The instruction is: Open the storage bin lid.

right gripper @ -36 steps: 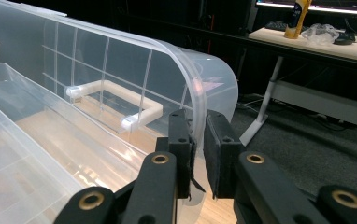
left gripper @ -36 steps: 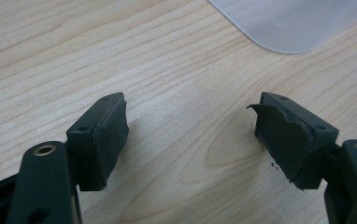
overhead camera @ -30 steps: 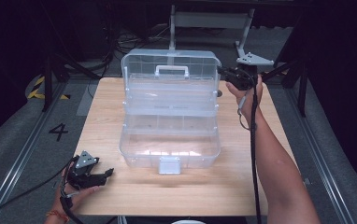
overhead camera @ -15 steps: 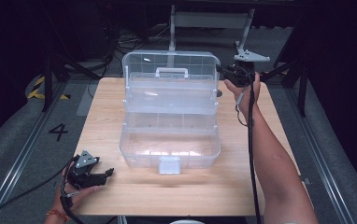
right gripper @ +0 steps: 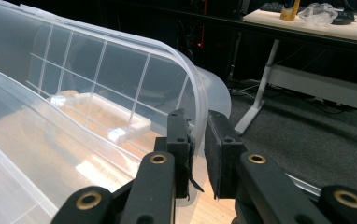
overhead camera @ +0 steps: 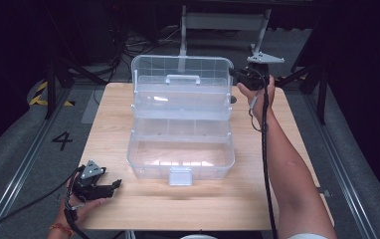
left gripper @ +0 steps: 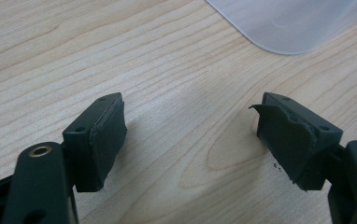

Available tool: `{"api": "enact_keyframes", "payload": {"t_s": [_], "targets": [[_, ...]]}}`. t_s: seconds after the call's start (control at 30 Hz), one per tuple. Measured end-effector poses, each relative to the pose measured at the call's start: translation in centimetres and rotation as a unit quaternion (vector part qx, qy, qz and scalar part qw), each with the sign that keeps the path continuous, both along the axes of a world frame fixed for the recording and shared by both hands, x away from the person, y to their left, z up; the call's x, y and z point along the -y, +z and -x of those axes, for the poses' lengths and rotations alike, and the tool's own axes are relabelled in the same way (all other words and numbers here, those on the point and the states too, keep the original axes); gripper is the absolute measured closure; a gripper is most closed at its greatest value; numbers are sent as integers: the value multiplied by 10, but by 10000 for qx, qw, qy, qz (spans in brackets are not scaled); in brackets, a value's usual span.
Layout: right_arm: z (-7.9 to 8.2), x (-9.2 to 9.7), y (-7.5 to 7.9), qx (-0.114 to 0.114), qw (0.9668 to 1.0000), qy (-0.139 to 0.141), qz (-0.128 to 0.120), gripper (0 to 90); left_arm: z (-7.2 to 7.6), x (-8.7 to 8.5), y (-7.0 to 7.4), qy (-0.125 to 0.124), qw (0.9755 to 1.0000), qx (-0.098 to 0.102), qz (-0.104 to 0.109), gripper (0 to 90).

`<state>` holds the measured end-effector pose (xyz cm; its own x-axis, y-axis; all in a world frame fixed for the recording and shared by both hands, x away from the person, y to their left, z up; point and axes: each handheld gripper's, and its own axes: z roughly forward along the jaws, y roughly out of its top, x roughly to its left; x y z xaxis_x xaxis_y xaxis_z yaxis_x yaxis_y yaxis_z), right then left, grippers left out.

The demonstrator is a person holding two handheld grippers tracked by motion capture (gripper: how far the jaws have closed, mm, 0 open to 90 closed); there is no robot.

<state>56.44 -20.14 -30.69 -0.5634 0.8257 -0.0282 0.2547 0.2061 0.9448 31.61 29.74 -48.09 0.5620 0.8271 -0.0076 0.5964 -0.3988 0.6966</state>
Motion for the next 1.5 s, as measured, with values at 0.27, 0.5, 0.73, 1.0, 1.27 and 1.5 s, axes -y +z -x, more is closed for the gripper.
{"api": "enact_keyframes", "payload": {"t_s": [0.27, 0.5, 0.73, 1.0, 1.27, 1.5], "targets": [[-9, 0, -4, -74, 10000, -28, -24, 806, 0, 0, 0, -12, 10000, -9, -6, 241], [-20, -1, -9, -161, 9998, -68, -11, 803, 0, 0, 0, -14, 10000, -4, -7, 240], [-28, -4, -13, -246, 9996, -124, 63, 801, 0, 0, 0, -13, 10000, -9, -3, 239], [-38, -6, -19, -353, 9991, -197, 95, 799, 0, 0, 0, -30, 10000, -29, -13, 238], [-42, -7, -22, -408, 9989, -203, 102, 798, 0, 0, 0, -30, 10000, -28, -11, 238], [-49, -8, -27, -521, 9983, -231, 120, 795, 0, 0, 0, -29, 10000, -32, -9, 238]]}}
